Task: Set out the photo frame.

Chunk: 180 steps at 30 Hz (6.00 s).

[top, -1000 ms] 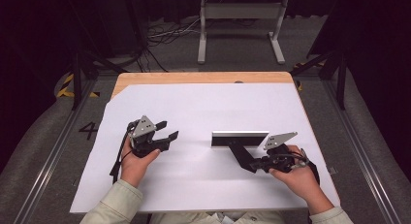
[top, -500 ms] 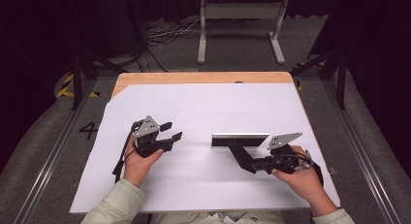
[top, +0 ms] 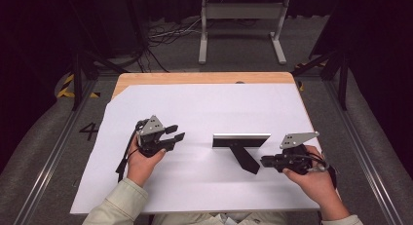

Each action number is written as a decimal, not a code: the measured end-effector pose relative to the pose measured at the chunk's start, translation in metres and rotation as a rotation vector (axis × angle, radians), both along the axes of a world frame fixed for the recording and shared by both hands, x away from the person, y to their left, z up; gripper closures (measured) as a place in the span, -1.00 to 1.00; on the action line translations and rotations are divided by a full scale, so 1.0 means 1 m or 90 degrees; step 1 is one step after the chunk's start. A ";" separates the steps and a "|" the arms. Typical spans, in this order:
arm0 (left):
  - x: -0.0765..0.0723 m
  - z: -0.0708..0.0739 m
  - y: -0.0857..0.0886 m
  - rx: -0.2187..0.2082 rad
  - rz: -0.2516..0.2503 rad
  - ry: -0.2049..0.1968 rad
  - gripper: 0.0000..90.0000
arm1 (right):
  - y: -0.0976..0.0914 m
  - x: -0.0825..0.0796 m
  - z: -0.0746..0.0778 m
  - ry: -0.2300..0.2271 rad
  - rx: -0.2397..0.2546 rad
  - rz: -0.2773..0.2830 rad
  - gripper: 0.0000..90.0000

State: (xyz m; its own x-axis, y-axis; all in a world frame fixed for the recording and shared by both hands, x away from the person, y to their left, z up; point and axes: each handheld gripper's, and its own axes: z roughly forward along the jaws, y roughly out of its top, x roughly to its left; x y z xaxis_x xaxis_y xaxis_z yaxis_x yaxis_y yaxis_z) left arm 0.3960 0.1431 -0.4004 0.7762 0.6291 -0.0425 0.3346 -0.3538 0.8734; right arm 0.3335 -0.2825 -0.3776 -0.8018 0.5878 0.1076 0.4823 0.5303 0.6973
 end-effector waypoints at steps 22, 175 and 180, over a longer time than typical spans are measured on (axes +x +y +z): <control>0.003 0.010 -0.011 0.011 -0.030 0.022 0.62 | -0.026 0.000 0.007 -0.033 -0.026 -0.063 1.00; -0.010 -0.044 -0.139 0.164 -0.429 0.200 1.00 | -0.070 0.006 0.013 -0.019 0.071 -0.170 1.00; -0.013 -0.043 -0.142 0.174 -0.449 0.201 1.00 | -0.070 0.006 0.014 -0.021 0.073 -0.168 1.00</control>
